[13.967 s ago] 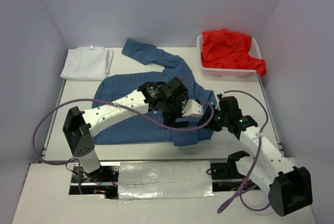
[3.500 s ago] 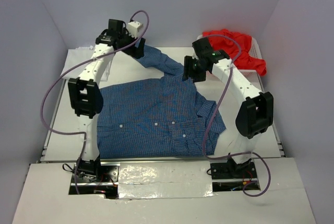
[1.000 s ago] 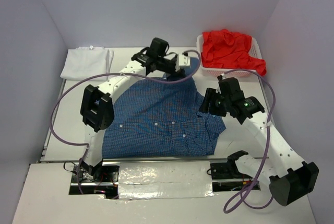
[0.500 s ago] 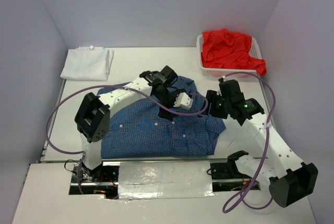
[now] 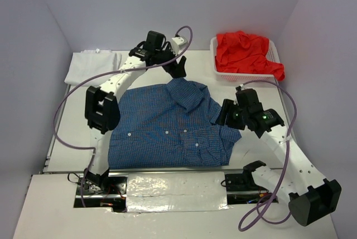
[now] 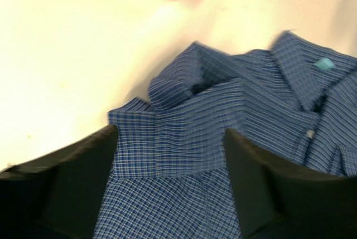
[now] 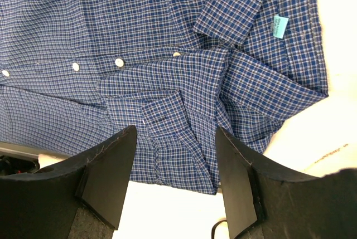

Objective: Fold and stack the long sleeve shirts
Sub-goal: Fold the shirt

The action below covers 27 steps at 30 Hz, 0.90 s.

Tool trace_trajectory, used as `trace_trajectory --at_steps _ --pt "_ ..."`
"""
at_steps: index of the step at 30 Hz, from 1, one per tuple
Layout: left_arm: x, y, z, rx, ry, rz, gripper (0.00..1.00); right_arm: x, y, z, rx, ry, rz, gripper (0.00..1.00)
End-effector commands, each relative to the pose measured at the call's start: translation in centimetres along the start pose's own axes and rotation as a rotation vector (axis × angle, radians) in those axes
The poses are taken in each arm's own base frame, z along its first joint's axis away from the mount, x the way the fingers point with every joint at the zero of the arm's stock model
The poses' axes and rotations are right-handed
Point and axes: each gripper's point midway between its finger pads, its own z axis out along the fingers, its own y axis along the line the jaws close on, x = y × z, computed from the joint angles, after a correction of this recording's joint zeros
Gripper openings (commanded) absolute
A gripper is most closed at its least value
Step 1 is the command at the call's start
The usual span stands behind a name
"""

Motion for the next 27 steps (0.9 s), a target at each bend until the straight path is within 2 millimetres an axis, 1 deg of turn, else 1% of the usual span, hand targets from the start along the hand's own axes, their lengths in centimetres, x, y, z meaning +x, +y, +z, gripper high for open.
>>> trace_trajectory --at_steps 1,3,5,8,10,13,15,17,19,20,21,23,24,25,26,27 --pt "0.4 1.6 2.9 -0.024 -0.031 -0.179 0.92 -0.7 -0.4 -1.1 0.020 -0.043 0.012 0.66" --pt "0.1 2.9 3.2 -0.057 -0.052 -0.179 0.99 -0.7 -0.5 -1.4 0.023 -0.051 0.015 0.66" --pt "-0.4 4.1 3.5 -0.081 -0.082 -0.149 0.99 -0.6 -0.6 -1.7 0.024 -0.051 0.016 0.66" --pt "0.1 4.9 3.9 -0.076 -0.088 -0.095 0.99 -0.3 -0.7 -1.9 0.027 -0.049 0.021 0.66" --pt "1.1 4.7 4.6 -0.030 -0.071 -0.048 0.99 0.0 -0.9 -1.9 0.032 -0.044 0.024 0.66" --pt "3.4 4.1 5.3 0.020 -0.021 -0.017 0.99 0.2 -1.0 -1.8 0.034 -0.038 0.032 0.66" --pt "5.1 4.4 5.9 0.013 0.011 -0.013 0.99 0.1 -0.9 -1.8 0.029 -0.038 0.032 0.65" --pt "6.0 5.4 6.5 -0.018 0.035 0.010 0.99 -0.1 -0.7 -1.7 0.024 -0.037 0.030 0.65" --pt "6.1 5.8 6.8 -0.023 0.043 0.025 0.99 -0.1 -0.6 -1.6 0.023 -0.031 0.028 0.65" --pt "5.7 5.9 6.8 -0.022 0.037 0.030 0.99 -0.2 -0.4 -1.7 0.018 -0.031 0.023 0.65" --pt "6.0 6.0 7.1 -0.017 0.040 0.026 0.99 -0.3 -0.5 -1.7 0.021 -0.029 0.023 0.65" --pt "6.4 5.7 7.3 0.001 0.043 0.026 0.99 -0.3 -0.4 -1.6 0.024 -0.024 0.021 0.65" --pt "6.3 5.5 7.2 0.009 0.041 0.028 0.99 -0.4 -0.5 -1.7 0.026 -0.027 0.020 0.65" --pt "6.4 5.2 7.0 0.021 0.045 0.038 0.95 -0.3 -0.5 -1.7 0.027 -0.026 0.020 0.65" --pt "7.2 4.6 7.0 0.048 0.058 0.033 0.93 -0.4 -0.5 -1.8 0.028 -0.029 0.021 0.65" --pt "7.1 4.2 6.5 0.060 0.066 0.053 0.90 -0.4 -0.6 -1.8 0.031 -0.032 0.022 0.65"
